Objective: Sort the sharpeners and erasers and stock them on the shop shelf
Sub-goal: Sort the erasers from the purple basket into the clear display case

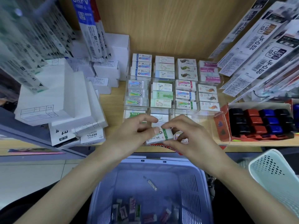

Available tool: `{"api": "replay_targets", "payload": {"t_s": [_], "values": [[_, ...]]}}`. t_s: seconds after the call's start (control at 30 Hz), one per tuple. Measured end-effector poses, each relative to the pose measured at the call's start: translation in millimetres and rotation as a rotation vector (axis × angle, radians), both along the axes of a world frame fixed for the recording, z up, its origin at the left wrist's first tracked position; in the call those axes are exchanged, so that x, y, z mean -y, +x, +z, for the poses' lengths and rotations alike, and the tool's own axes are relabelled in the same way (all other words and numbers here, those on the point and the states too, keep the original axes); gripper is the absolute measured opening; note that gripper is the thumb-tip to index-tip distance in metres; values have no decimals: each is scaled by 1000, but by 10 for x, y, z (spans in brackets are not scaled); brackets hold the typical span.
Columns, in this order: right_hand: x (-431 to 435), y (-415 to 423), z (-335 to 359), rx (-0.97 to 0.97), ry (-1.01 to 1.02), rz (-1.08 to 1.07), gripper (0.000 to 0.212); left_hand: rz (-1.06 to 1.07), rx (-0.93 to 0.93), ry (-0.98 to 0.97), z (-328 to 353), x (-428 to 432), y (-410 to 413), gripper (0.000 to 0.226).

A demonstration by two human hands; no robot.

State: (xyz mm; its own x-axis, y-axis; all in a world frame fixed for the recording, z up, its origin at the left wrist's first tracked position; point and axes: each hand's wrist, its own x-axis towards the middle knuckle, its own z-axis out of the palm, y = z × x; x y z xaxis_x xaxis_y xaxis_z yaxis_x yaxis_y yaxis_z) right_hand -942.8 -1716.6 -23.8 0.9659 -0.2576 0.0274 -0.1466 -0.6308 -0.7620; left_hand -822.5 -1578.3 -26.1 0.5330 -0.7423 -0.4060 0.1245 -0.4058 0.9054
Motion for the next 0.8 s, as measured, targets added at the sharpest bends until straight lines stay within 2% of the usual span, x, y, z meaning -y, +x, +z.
{"api": "replay_targets", "payload": {"t_s": [0.13, 0.23, 0.3, 0.37, 0.43, 0.57, 0.7, 0.8], "values": [[-22, 195, -122, -4, -59, -138, 28, 135, 307, 54, 63, -132, 167, 23], [21, 303, -240, -52, -123, -220, 28, 217, 531, 218, 47, -291, 343, 40], [28, 320, -305, -74, -151, -229, 28, 144, 576, 318, -12, -366, 367, 56], [19, 347, -344, -85, -170, -225, 28, 45, 538, 344, -68, -400, 305, 60], [-1, 419, -351, -86, -198, -206, 29, -11, 587, 354, -104, -410, 230, 60], [0, 423, -299, -58, -252, -203, 27, 15, 804, 366, -122, -390, 166, 59], [261, 139, -221, -44, -274, -297, 25, -25, 1008, 201, -180, -320, 147, 39], [509, -47, -164, -77, -251, -389, 26, -87, 1090, 138, -246, -232, 93, 26]]}}
